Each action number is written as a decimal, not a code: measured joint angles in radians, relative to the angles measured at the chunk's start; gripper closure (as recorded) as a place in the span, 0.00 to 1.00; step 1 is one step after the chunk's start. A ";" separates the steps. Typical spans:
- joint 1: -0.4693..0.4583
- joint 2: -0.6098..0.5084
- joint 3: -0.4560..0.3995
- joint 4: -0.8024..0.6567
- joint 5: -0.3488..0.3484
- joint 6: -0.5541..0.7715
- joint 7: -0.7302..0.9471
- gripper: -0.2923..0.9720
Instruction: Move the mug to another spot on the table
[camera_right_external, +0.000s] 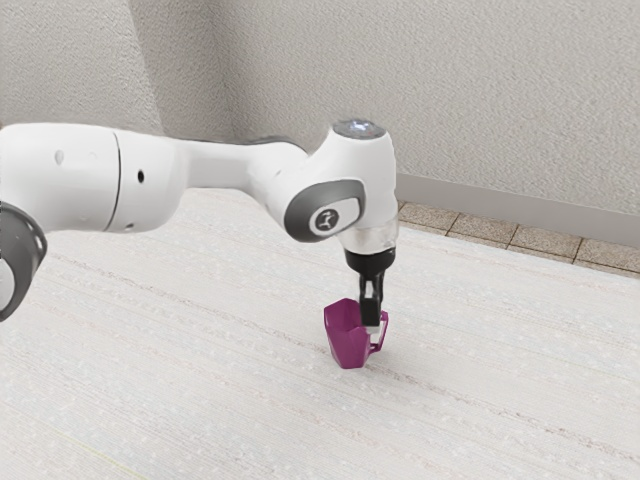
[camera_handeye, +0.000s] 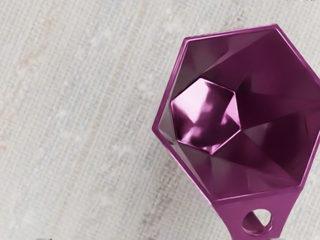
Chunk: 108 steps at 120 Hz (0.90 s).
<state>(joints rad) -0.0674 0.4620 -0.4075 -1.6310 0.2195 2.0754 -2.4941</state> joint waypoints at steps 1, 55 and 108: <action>0.000 0.001 -0.001 0.000 0.003 0.000 -0.003 0.34; -0.004 0.088 -0.014 0.063 0.118 0.001 -0.087 0.39; -0.003 0.125 -0.014 0.093 0.125 0.001 -0.110 0.40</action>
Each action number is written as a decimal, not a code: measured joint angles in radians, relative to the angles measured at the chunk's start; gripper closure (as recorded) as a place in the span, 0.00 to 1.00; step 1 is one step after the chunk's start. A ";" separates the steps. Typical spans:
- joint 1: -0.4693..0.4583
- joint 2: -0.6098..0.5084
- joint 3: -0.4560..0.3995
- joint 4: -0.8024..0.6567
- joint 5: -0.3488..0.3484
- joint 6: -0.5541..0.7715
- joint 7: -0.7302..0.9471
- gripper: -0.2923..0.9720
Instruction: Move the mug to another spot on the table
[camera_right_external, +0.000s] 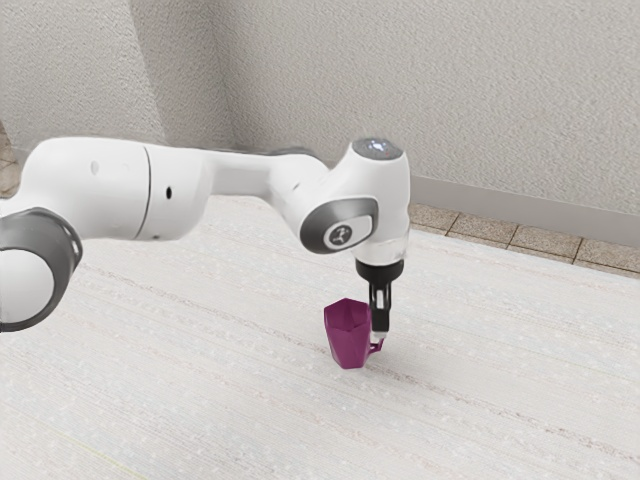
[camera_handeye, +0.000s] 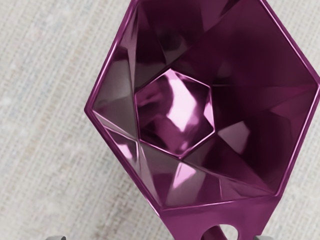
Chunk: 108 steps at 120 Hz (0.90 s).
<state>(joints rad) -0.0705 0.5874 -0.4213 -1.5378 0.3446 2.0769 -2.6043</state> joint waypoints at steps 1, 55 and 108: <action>0.000 0.001 0.000 0.002 0.000 0.000 0.000 0.40; 0.000 0.056 0.007 0.049 0.001 0.002 -0.013 0.40; 0.000 0.080 0.010 0.048 0.016 -0.006 -0.018 0.41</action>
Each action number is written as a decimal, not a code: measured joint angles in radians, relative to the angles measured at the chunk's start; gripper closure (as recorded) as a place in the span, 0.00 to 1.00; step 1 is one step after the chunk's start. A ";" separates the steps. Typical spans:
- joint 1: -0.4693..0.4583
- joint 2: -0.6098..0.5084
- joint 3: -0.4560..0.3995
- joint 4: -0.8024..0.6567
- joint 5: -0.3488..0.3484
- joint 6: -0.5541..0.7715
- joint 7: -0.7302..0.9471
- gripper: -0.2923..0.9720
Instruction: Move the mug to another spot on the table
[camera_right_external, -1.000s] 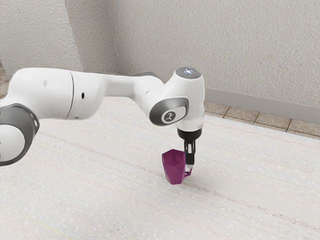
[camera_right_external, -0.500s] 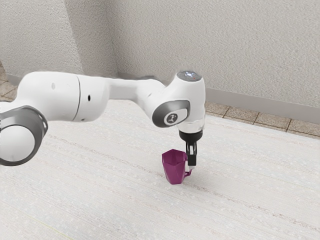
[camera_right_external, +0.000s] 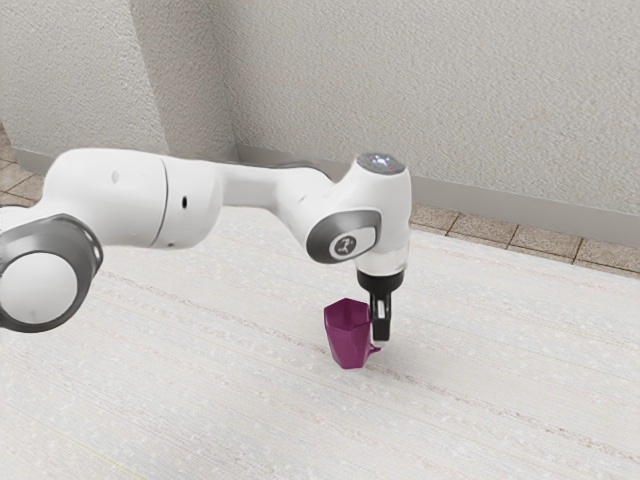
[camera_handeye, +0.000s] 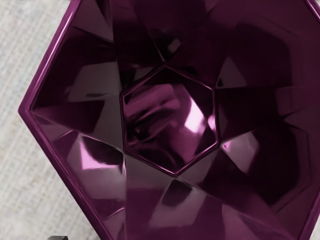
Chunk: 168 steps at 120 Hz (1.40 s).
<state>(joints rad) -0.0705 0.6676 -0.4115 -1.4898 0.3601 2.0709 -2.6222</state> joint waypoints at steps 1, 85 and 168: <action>0.000 0.001 0.000 0.000 0.001 0.000 0.000 0.41; -0.001 0.003 -0.010 0.046 0.082 -0.183 0.004 0.70; 0.020 0.005 0.033 0.156 0.203 -0.527 0.147 0.77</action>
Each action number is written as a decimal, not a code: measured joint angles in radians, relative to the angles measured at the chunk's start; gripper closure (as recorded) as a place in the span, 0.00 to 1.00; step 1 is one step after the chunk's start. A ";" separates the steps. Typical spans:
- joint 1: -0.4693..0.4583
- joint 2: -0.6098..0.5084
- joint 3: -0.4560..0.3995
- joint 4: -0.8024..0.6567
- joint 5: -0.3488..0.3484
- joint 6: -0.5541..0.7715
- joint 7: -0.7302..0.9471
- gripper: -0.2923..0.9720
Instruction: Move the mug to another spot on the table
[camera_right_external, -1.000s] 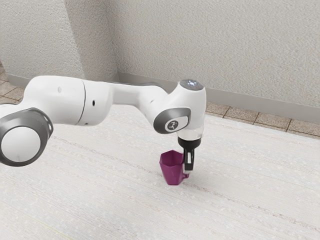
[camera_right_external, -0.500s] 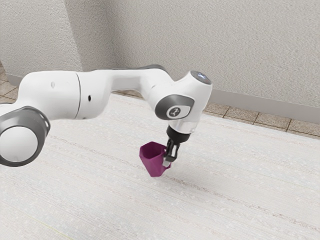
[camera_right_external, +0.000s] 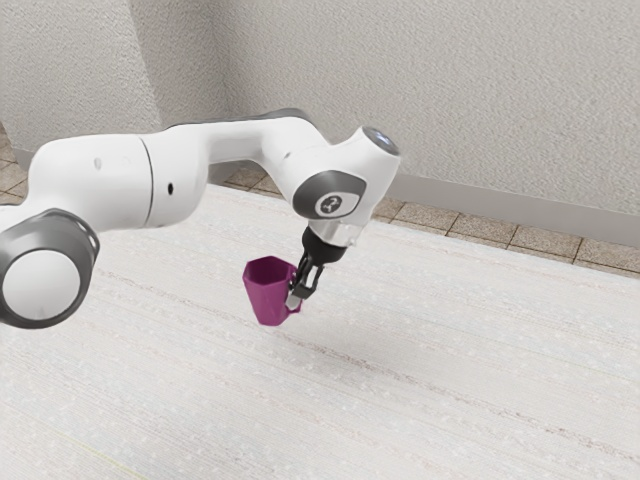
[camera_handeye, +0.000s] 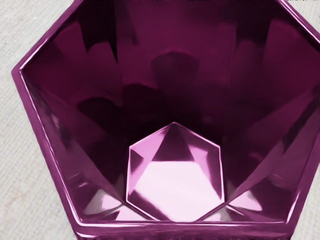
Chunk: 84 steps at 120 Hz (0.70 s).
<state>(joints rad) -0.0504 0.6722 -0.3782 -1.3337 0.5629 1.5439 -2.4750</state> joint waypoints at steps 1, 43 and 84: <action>0.001 0.000 0.001 -0.001 0.000 0.001 0.003 0.77; 0.111 -0.072 0.009 -0.138 -0.002 0.066 0.095 0.77; 0.161 -0.091 0.015 -0.183 0.002 0.113 0.156 0.78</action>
<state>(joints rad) 0.1105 0.5810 -0.3637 -1.5168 0.5650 1.6567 -2.3185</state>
